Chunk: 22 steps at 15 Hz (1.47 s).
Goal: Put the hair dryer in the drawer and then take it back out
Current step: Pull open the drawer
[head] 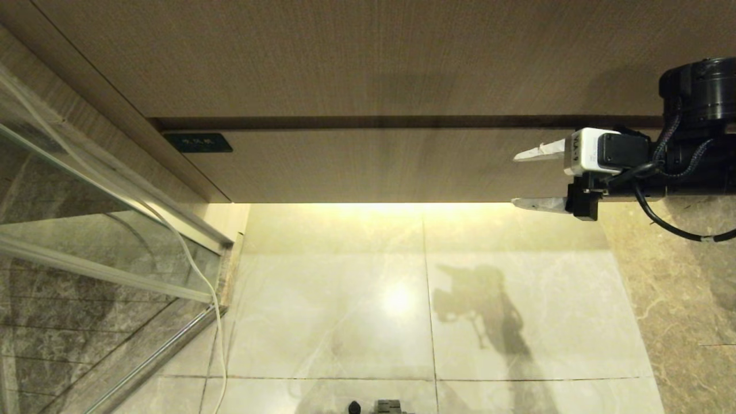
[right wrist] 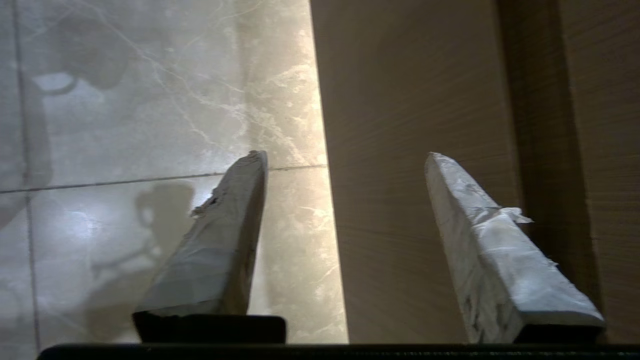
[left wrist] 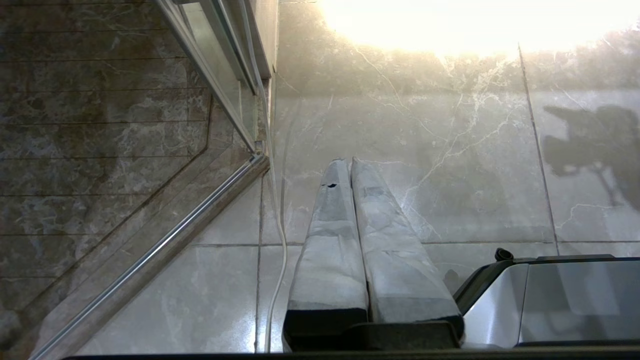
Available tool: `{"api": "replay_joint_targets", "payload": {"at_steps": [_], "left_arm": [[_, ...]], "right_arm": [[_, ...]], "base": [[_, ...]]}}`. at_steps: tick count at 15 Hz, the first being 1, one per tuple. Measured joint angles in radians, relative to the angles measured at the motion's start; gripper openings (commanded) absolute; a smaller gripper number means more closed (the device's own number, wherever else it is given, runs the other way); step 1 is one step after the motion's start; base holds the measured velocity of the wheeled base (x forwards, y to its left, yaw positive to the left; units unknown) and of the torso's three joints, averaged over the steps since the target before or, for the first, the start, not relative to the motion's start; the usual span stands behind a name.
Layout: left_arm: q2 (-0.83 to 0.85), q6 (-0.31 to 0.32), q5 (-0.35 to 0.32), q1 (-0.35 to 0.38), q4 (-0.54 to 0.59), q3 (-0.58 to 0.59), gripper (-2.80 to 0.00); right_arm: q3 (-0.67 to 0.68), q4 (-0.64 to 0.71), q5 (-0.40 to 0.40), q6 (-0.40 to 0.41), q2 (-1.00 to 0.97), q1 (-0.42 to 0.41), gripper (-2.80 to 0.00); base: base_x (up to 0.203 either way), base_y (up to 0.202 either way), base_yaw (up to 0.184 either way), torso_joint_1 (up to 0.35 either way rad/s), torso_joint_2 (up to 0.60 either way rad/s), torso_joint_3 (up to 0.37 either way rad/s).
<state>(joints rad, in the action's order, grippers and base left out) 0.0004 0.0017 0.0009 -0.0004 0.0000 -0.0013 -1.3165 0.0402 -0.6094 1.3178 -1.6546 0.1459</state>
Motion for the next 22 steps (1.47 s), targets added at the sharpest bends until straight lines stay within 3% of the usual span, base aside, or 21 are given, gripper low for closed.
{"api": "replay_joint_targets", "payload": {"at_steps": [4,9,11,17,20,22], "left_arm": [[0.0,-0.001,0.0,0.0,0.0,0.0,-2.8],[0.0,0.0,0.0,0.0,0.0,0.0,-2.8],[0.0,0.0,0.0,0.0,0.0,0.0,-2.8],[0.0,0.0,0.0,0.0,0.0,0.0,-2.8],[0.0,0.0,0.0,0.0,0.0,0.0,-2.8],[0.0,0.0,0.0,0.0,0.0,0.0,-2.8]], "right_arm": [[-0.082,0.008,0.012,-0.001,-0.036,-0.007,0.0],[-0.19,0.054,0.1,0.012,-0.026,-0.016,0.0],[-0.225,0.075,0.158,0.064,-0.02,0.002,0.0],[-0.304,0.302,0.2,0.17,-0.019,0.047,0.0],[-0.325,0.399,0.248,0.177,-0.025,0.064,0.0],[-0.346,0.423,0.338,0.166,-0.036,0.093,0.0]], "base": [[0.0,0.0,0.0,0.0,0.0,0.0],[0.0,0.0,0.0,0.0,0.0,0.0],[0.0,0.0,0.0,0.0,0.0,0.0],[0.0,0.0,0.0,0.0,0.0,0.0],[0.0,0.0,0.0,0.0,0.0,0.0],[0.0,0.0,0.0,0.0,0.0,0.0]]}}
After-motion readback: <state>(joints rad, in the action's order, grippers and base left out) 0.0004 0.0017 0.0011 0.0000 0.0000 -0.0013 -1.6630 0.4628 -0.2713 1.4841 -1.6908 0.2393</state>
